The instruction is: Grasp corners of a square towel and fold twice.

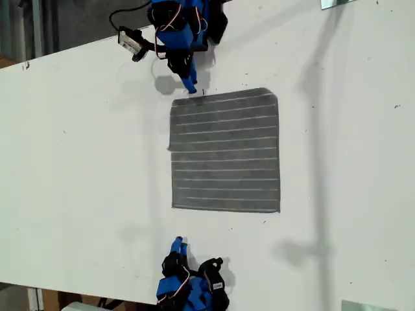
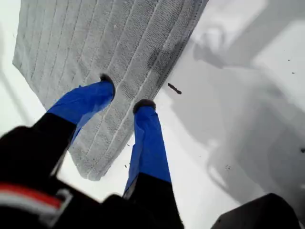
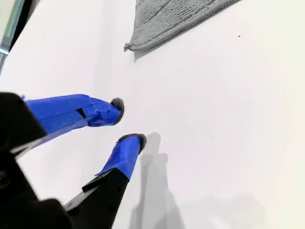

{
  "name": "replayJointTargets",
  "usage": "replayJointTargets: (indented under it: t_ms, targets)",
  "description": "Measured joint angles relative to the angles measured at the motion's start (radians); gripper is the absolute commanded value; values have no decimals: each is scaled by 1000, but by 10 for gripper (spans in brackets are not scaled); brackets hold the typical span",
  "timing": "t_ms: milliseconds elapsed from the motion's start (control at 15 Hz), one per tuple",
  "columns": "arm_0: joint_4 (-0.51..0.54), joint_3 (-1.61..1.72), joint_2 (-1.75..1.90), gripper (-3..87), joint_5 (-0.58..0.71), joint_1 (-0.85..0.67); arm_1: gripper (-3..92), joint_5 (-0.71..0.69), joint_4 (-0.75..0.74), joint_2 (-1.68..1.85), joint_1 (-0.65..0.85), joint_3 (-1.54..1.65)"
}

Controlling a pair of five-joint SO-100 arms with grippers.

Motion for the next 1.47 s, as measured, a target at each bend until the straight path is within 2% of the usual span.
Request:
replayJointTargets:
  t_ms: [133, 200, 333, 467, 533, 600, 800, 933, 1133, 1267, 1467]
  targets:
    - [-2, 5, 0, 154, -3, 0, 277, -9, -23, -12, -54, 0]
    - [-23, 6, 0, 156, 12, 0, 316, -49, -106, -81, -78, -5]
    - [-38, 11, 0, 153, 55, -3, 348, -66, -98, -483, -86, -247]
    - [-40, 11, 0, 152, 60, -3, 373, -38, -84, -882, -244, -471]
    - [-40, 11, 0, 149, 60, -3, 331, 37, -43, -910, -347, -483]
    - [-40, 11, 0, 148, 60, -3, 332, 138, -48, -894, -469, -477]
    - [-40, 14, 0, 145, 60, -3, 366, 414, -175, -1017, -833, -459]
    - [-40, 14, 0, 144, 60, -3, 372, 422, -272, -1239, -864, -581]
    - [-40, 14, 0, 140, 60, -3, 351, 337, -327, -1582, -836, -802]
    - [-40, 14, 0, 137, 60, -3, 333, 287, -382, -1678, -804, -857]
    - [-40, 14, 0, 133, 60, -3, 346, 281, -437, -1747, -795, -861]
